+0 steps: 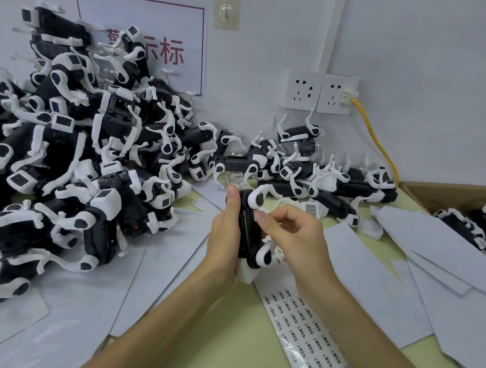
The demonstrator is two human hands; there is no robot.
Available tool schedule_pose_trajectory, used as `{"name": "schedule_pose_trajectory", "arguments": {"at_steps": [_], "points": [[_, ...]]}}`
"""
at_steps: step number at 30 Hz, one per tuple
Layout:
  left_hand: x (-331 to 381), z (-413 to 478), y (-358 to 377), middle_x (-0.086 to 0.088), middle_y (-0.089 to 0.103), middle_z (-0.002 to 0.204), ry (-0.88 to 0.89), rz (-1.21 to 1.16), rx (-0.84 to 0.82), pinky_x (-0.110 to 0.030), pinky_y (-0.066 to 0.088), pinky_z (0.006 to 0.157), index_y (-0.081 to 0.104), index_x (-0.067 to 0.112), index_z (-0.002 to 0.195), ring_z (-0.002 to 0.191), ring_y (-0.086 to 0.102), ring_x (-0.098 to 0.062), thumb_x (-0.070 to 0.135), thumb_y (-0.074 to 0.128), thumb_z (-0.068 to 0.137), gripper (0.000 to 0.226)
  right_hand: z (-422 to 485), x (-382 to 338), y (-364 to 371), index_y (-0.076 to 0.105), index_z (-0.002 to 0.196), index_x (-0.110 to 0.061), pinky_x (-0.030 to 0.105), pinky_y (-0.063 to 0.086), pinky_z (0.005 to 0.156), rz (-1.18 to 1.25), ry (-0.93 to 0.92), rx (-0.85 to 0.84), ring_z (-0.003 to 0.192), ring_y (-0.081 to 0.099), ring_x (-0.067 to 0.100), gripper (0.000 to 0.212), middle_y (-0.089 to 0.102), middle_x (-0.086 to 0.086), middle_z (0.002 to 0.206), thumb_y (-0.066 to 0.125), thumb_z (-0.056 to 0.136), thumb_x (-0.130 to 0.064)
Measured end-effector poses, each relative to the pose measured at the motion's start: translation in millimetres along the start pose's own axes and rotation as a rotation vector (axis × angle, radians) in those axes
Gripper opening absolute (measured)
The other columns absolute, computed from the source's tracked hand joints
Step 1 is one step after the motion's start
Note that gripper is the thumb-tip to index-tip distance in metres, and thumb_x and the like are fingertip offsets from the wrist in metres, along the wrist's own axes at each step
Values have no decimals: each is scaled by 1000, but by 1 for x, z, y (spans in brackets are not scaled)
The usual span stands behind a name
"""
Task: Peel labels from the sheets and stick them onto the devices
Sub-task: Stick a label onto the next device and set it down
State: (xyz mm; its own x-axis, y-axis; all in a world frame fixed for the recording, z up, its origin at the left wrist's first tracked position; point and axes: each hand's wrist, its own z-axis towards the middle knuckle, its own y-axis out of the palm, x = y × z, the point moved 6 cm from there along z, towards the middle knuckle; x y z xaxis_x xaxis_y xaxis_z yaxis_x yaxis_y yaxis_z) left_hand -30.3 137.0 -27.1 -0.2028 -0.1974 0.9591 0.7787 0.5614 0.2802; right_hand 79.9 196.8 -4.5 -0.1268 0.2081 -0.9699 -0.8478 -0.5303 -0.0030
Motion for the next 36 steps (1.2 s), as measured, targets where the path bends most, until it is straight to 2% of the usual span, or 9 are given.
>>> {"name": "schedule_pose_trajectory", "arguments": {"at_steps": [2,6,9,14,17,20,26,31,36], "points": [[-4,0,2,-16,77,103,-78,-56,-52,-50,57,97,80,19,104,100,75,-34,101,46,68,96,1,0,3,69,81,-11,16,48,70,-12,-1,-49,71,62,6,16,67,-4,74,71,95,-20],[-4,-1,7,-11,74,89,-157,-182,-161,-31,61,74,82,20,95,85,74,-23,90,45,76,82,3,-4,6,67,86,-13,18,49,70,-11,12,-141,69,59,9,14,63,-4,75,70,96,-22],[-6,-4,13,-11,76,100,-178,-206,-211,-29,62,76,82,20,96,95,75,-21,86,46,82,77,2,-6,6,59,76,-12,22,45,65,-74,-30,-124,66,53,13,26,56,-1,70,76,91,-23],[-4,1,9,-16,65,84,-129,-90,-201,-37,57,76,76,19,80,78,67,-26,91,44,75,78,1,-9,10,53,84,-5,18,42,54,20,9,-257,57,50,13,21,49,5,73,67,96,-14],[-2,1,9,-12,71,85,-111,-62,-215,-38,58,80,81,23,90,81,71,-25,89,42,79,78,1,-11,11,49,83,-5,16,38,50,47,7,-302,49,47,8,21,47,4,69,63,98,-9],[0,-1,10,-7,73,78,-122,-88,-245,-30,59,65,82,25,86,71,73,-21,85,40,83,73,1,-10,12,45,80,-8,17,36,50,52,5,-333,43,43,1,25,47,-12,58,57,101,-5],[0,-1,12,-8,60,64,-106,-110,-232,-28,51,56,73,18,70,57,60,-19,84,38,87,77,1,-9,9,52,81,-10,15,40,53,50,-10,-313,54,50,9,25,48,-10,59,50,106,-11],[-5,1,11,-9,66,72,-110,-85,-247,-33,56,67,77,19,83,66,67,-21,88,42,78,77,2,-4,9,51,80,-13,14,41,52,-59,-66,-288,56,51,7,24,52,-10,64,58,103,-15],[-4,4,8,-6,64,65,-132,-55,-258,-28,55,59,77,21,78,60,66,-18,90,36,84,80,4,-4,10,53,80,-21,14,41,52,-86,-74,-307,57,52,7,26,53,-11,64,53,106,-16]]}}
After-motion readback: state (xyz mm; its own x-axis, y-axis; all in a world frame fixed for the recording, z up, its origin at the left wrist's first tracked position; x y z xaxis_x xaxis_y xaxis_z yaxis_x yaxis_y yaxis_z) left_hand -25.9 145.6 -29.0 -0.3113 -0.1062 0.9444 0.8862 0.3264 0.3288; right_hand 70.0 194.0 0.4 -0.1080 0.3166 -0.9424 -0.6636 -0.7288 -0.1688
